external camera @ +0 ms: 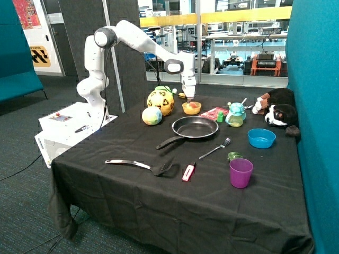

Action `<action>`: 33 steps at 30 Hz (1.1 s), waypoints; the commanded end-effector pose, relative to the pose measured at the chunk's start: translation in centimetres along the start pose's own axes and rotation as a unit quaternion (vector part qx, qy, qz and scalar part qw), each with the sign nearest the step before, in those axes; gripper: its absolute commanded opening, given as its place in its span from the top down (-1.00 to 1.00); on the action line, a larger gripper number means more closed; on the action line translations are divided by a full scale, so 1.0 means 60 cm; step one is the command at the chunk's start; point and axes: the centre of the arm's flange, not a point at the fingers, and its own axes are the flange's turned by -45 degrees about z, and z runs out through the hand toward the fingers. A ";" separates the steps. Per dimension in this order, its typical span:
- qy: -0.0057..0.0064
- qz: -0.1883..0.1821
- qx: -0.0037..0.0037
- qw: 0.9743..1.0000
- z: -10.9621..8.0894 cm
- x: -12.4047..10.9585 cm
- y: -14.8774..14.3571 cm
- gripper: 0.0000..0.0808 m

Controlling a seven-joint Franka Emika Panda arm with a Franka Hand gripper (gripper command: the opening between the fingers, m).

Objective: Sort the balls from left to right in order of size

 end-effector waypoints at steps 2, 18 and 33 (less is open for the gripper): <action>-0.003 -0.001 0.002 1.000 0.005 0.009 0.008 -0.84; -0.003 0.000 0.002 1.000 0.024 0.015 0.009 -0.85; -0.003 -0.001 0.002 1.000 0.025 0.042 -0.001 -0.89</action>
